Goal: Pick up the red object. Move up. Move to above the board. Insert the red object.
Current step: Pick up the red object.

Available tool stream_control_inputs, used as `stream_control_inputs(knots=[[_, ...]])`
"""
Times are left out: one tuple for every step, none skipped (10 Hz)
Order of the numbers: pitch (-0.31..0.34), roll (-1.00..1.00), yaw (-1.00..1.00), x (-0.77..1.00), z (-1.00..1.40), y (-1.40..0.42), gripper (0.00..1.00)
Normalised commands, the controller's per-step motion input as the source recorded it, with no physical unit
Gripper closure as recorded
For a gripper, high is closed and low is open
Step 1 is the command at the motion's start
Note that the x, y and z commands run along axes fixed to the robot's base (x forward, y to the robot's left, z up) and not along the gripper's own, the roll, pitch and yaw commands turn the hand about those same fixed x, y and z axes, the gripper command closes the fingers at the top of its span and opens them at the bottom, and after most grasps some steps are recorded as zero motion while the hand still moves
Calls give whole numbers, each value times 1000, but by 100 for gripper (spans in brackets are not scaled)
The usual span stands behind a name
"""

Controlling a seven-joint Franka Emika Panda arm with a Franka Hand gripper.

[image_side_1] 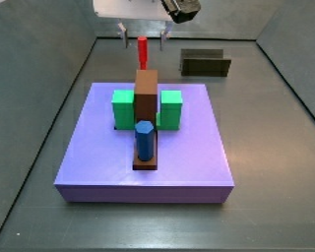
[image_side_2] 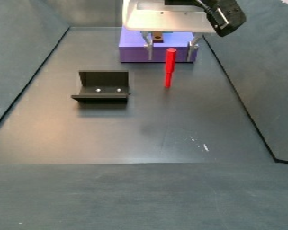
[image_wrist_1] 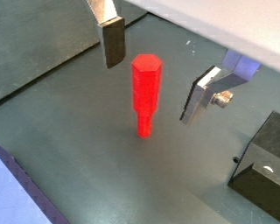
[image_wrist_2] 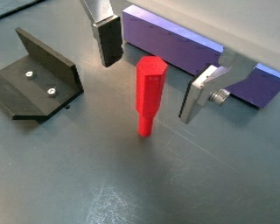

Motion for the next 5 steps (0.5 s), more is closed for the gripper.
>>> stream_control_inputs(knots=[[0,7,0,0,0,0,0],[0,0,0,0,0,0,0],[0,0,0,0,0,0,100],[0,0,0,0,0,0,100],[0,0,0,0,0,0,100]])
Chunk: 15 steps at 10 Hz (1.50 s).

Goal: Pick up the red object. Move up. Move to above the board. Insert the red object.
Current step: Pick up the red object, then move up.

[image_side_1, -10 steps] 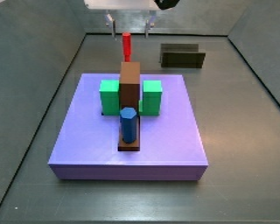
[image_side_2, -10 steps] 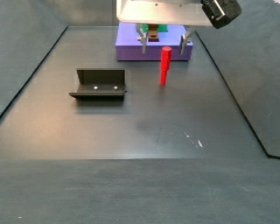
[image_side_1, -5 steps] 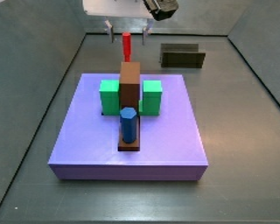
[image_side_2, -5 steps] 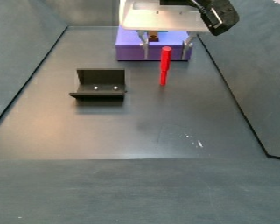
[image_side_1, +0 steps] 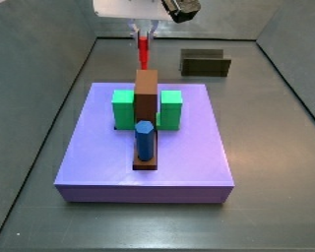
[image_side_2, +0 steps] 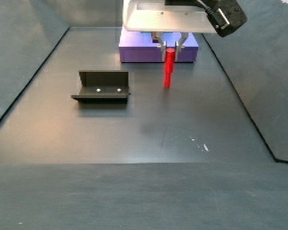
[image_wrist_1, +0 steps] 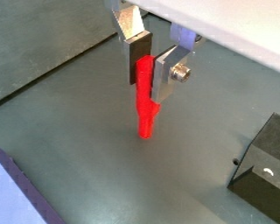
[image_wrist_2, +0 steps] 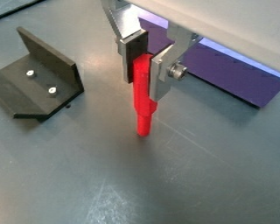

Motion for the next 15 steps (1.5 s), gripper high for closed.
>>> stream_control_inputs(knots=[[0,0,0,0,0,0,100],[0,0,0,0,0,0,100],[0,0,0,0,0,0,100],[0,0,0,0,0,0,100],[0,0,0,0,0,0,100],[0,0,0,0,0,0,100],[0,0,0,0,0,0,100],[0,0,0,0,0,0,100],[0,0,0,0,0,0,100],[0,0,0,0,0,0,100],[0,0,0,0,0,0,100],[0,0,0,0,0,0,100],[0,0,0,0,0,0,100],[0,0,0,0,833,0,100],[42,0,-27,-42,740,53,100]])
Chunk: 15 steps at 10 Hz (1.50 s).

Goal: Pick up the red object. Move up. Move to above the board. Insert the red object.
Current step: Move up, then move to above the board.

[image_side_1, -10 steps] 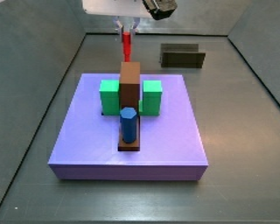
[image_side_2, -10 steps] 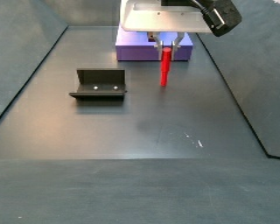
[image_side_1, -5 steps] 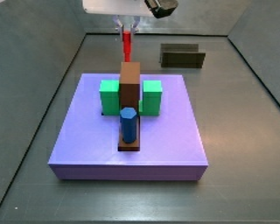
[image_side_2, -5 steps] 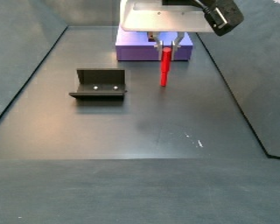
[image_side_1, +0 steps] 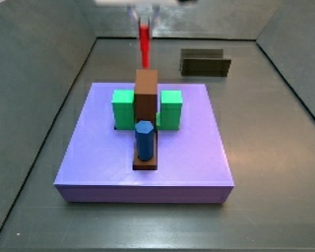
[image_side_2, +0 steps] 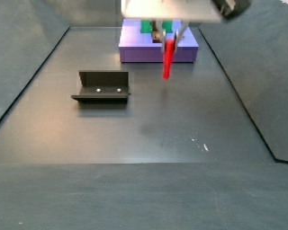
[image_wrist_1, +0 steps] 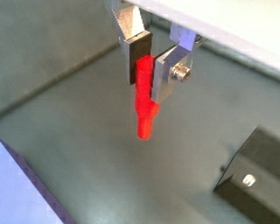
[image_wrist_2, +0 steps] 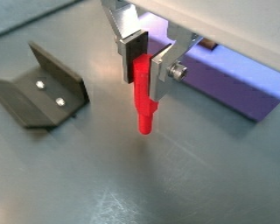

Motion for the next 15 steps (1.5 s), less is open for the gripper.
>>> stream_control_inputs(knots=[[43,-6,-34,-45,512,40,100],[16,-16,-17,-5,227,30,100],[0,0,0,0,1400,0,100],[35,1,4,-34,1400,-5,100],[14,-8,1,-49,1400,-11,100],[16,-19,2,16,1400,-5,100],[70,-24,-4,55,794,-5,100],[89,-28,-3,48,435,-3,100],[63,-28,-5,47,202,-1,100],[255,24,122,177,251,-1400,100],[251,81,110,172,231,-1400,100],[233,89,82,193,235,-1400,100],[213,43,50,218,229,-1400,100],[175,21,26,249,230,-1400,100],[163,20,20,260,238,-1400,100]])
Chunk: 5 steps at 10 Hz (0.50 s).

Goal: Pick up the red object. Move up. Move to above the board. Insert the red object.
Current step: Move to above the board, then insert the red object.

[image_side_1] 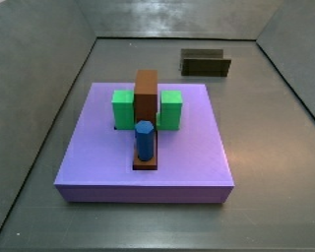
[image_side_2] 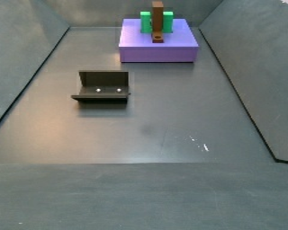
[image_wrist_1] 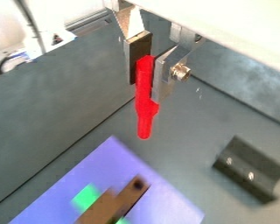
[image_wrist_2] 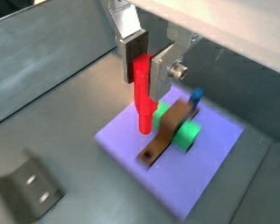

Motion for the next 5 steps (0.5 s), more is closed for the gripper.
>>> stream_control_inputs(knots=[[139,8,15,219,157,-920,100],[116,19,9,144,95,-518,100],[99,28,9,102,65,-314,100],[83,36,10,75,48,-198,100],[0,0,0,0,-163,154,100]])
